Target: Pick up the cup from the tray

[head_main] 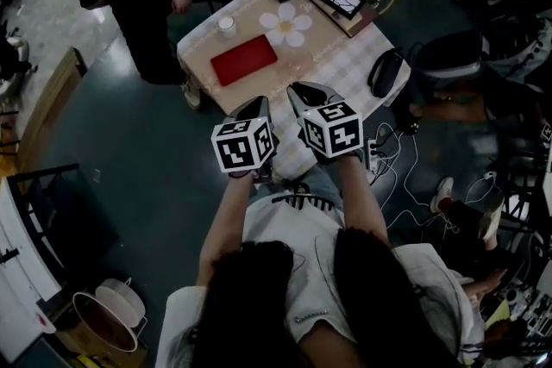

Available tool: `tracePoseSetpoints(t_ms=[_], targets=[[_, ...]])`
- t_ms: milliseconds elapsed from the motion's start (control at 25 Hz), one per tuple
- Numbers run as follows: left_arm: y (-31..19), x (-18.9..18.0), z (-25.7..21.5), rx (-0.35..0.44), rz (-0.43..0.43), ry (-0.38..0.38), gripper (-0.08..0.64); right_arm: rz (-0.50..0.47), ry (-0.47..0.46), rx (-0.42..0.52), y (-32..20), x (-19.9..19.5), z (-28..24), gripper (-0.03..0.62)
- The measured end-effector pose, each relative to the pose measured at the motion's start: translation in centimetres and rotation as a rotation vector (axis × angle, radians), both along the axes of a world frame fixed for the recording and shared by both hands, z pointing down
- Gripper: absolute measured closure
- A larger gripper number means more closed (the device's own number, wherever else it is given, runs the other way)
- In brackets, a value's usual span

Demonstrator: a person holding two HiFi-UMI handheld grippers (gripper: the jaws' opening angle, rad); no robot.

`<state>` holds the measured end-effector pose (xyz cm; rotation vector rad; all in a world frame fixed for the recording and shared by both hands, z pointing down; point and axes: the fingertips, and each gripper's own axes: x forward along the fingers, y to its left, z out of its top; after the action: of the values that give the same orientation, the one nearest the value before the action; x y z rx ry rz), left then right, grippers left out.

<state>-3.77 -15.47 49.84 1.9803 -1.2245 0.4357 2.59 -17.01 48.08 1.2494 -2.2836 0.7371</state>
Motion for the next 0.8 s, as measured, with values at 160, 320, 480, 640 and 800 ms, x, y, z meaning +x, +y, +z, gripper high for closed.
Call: tracePoseSetpoints(t_ms=[160, 320, 480, 640, 800], targets=[[1.2, -0.6, -0.6, 0.024, 0.007, -0.021, 0.557, -0.022, 0.05, 0.049, 1.2, -0.8, -0.7, 0.581], [2.0, -1.0, -0.7, 0.027, 0.016, -0.031, 0.557, 0.12, 0.063, 0.022, 1.3, 0.4, 0.3, 0.583], [2.9, -1.1, -0.9, 0.029, 0.031, -0.038, 0.557, 0.177, 0.068, -0.006, 2.2, 0.7, 0.9, 0.584], [3.8, -1.2, -1.2, 0.042, 0.037, -0.039, 0.557, 0.162, 0.086, 0.007, 2.9, 0.4, 0.7, 0.584], [4.8, -0.8, -1.1, 0.04, 0.05, -0.033, 0.555, 0.155, 0.092, 0.012, 3.7, 0.2, 0.5, 0.584]])
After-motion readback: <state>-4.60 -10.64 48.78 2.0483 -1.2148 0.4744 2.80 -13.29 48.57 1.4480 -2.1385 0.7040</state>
